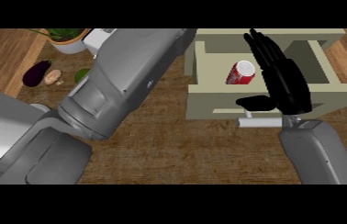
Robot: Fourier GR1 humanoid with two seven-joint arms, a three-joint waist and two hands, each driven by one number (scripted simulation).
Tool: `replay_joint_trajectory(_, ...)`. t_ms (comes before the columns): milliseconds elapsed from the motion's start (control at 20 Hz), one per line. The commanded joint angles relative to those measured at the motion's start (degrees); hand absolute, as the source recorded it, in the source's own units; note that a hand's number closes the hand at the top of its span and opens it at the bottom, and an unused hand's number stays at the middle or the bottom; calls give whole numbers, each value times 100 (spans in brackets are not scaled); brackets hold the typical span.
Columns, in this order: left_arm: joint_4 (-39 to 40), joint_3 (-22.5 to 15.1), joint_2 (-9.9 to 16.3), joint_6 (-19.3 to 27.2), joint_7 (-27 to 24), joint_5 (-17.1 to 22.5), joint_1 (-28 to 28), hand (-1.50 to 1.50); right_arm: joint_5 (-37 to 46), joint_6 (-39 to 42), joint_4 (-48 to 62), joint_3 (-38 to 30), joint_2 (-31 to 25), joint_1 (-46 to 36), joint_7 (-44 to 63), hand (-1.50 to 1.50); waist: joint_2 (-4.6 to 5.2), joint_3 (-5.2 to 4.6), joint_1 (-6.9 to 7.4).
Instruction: Pick up the can, place it into the drawer and close the drawer
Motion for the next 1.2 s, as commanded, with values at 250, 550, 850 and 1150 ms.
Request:
replay_joint_trajectory(250, -83, 146, 500, -103, 306, -121, -62, -150, 805, -1336, 2473, -27, 539, -995, -571, -150, -15, 1, 140)
replay_joint_trajectory(550, -661, 5, 659, -255, 426, -256, 585, -150, 1195, -2313, 3752, -410, 647, -1680, -509, -150, -90, -6, 290)
replay_joint_trajectory(850, -990, -54, 1042, -435, 818, -340, 688, -150, 1303, -2898, 5149, -837, 546, -2825, -614, -150, -48, -4, 448)
replay_joint_trajectory(1150, -1455, -153, 1054, -354, 866, -436, 1056, -150, 1307, -3378, 6160, -1132, 475, -3557, -779, -150, -3, -1, 588)
